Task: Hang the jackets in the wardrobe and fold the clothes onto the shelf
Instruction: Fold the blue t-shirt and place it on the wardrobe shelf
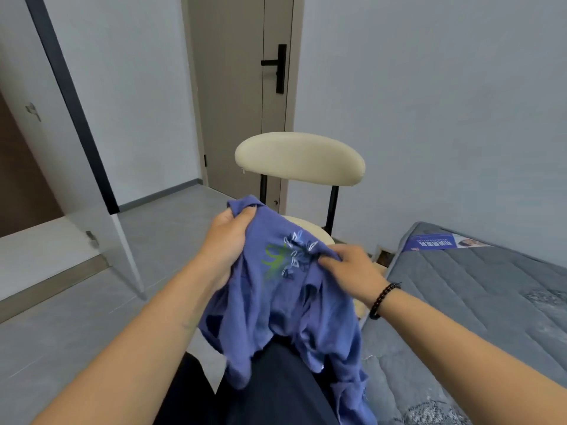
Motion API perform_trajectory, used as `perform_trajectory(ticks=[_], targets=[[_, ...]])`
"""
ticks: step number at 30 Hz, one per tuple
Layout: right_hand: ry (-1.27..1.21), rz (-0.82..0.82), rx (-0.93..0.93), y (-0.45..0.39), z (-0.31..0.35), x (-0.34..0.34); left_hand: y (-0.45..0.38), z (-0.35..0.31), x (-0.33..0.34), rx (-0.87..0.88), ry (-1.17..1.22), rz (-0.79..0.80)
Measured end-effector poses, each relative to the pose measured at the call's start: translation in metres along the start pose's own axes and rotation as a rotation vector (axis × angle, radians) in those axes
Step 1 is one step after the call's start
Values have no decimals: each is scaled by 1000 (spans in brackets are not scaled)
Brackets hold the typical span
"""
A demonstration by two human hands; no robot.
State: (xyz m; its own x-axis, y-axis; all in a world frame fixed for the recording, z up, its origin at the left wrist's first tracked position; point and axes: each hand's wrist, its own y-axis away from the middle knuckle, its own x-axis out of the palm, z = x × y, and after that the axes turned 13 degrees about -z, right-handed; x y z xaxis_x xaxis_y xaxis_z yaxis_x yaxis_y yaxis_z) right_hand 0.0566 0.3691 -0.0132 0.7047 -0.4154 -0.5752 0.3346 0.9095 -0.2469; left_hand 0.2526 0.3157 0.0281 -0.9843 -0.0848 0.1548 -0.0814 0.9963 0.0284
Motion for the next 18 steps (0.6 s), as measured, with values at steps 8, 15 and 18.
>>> perform_trajectory(ticks=[8, 15, 18], targets=[[-138, -205, -2, -28, 18, -19, -31, -1, -32, 285, -300, -421], [-281, -229, 67, -37, 35, -14, 31, 59, -10, 713, -411, -58], [-292, -271, 91, -40, 39, -15, 50, 89, -3, 625, -507, 196]])
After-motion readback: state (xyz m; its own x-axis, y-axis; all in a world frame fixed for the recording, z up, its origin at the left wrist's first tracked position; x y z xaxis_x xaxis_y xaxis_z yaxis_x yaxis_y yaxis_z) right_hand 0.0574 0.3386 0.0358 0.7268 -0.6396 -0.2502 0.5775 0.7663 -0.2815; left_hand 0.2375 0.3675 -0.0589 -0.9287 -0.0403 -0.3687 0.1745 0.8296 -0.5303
